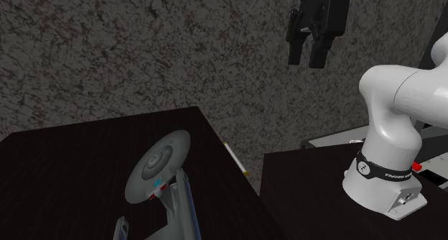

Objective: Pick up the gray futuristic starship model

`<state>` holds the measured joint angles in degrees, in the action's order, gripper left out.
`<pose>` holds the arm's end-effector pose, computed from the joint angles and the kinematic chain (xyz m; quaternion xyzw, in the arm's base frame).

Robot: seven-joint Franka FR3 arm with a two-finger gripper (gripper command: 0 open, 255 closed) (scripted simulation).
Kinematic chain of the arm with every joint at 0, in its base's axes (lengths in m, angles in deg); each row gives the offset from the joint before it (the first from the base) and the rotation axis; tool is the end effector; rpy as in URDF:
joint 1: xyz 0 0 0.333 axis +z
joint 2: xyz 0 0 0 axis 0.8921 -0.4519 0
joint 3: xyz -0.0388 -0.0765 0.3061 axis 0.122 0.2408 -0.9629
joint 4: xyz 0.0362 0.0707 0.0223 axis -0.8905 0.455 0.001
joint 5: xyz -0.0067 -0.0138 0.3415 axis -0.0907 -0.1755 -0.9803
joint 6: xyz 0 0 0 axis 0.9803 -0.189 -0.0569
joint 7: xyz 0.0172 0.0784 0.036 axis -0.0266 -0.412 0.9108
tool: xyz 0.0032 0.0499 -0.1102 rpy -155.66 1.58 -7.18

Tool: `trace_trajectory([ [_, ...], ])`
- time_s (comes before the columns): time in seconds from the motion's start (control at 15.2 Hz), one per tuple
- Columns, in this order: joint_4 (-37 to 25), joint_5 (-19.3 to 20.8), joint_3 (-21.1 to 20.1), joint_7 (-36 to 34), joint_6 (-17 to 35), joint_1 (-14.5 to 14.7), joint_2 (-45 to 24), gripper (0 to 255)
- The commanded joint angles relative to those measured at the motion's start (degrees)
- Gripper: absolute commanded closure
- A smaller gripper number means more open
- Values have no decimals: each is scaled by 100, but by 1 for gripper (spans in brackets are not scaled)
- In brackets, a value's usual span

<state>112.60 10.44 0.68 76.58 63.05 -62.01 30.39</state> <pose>0.2619 0.0111 0.5616 -0.9941 0.0823 -0.0345 0.0610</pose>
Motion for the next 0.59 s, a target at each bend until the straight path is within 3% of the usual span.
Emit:
trace_trajectory([
  [0.0,0,0,0,0,0,0,0,0],
  [0.53,-169,25,53,857,1432,323,-1590,0],
])
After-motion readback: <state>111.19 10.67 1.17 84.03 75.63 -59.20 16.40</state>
